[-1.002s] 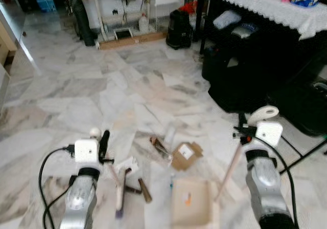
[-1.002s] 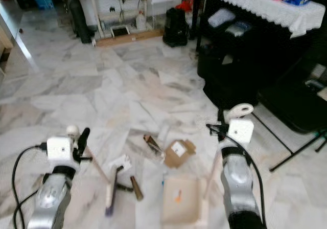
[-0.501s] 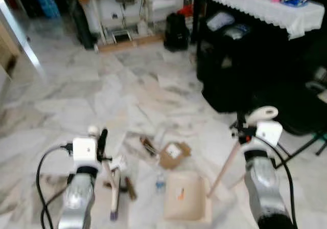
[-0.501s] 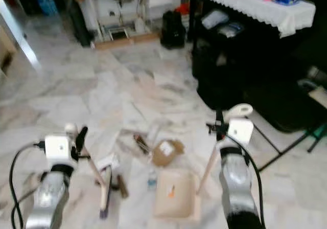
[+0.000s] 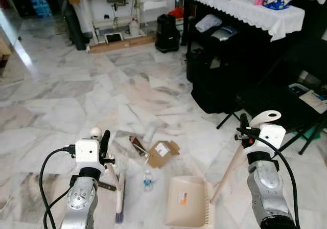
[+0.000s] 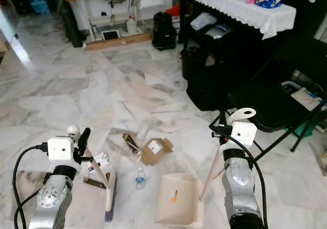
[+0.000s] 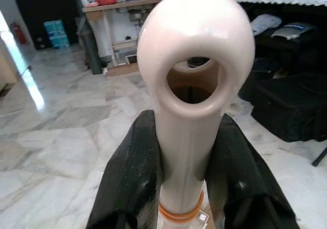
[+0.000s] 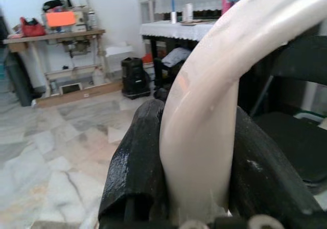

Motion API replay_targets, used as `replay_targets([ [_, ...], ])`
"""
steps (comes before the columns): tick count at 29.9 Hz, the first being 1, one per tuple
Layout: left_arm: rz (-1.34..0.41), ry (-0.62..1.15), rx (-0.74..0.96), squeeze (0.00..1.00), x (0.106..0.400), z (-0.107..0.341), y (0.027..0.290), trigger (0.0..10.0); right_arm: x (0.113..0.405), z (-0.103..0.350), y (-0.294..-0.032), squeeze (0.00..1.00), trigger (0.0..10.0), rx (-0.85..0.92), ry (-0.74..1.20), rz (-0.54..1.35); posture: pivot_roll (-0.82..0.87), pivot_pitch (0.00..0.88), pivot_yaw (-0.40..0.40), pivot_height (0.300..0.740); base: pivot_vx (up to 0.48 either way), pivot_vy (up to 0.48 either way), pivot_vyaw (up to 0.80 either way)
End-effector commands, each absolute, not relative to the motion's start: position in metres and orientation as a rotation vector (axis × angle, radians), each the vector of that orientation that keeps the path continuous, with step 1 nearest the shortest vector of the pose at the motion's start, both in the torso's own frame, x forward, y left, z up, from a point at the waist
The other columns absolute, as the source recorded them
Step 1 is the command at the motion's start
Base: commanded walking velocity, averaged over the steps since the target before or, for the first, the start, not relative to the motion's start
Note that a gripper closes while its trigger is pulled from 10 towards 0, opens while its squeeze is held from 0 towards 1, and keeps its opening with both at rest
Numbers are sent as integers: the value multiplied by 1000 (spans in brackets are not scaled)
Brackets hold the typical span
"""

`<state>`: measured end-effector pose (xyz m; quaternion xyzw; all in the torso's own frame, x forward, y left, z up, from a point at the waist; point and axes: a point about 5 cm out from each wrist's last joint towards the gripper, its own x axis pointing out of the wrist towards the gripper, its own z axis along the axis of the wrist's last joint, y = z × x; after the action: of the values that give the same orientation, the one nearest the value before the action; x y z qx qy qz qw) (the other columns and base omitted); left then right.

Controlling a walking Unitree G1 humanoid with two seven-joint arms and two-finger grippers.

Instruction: Sweep floor

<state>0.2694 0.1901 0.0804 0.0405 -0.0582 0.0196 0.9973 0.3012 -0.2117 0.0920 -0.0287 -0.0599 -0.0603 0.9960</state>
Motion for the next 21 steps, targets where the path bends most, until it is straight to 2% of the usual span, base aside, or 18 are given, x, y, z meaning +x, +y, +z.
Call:
replay_targets([
  [1,50,-167,88,0,271,92,194,10000,305,104,-208,0,10000,-70,-172,-103,18,25,23,740,0,0,0],
  [4,51,-167,87,0,272,92,194,10000,306,104,-207,0,10000,-61,-172,-103,18,25,24,740,0,0,0],
  [17,56,-167,82,0,271,92,195,10000,306,104,-208,0,10000,-62,-172,-105,20,24,23,740,270,0,0],
  [21,57,-168,82,0,272,93,194,10000,307,105,-206,0,10000,-54,-172,-96,21,29,21,740,285,0,444],
])
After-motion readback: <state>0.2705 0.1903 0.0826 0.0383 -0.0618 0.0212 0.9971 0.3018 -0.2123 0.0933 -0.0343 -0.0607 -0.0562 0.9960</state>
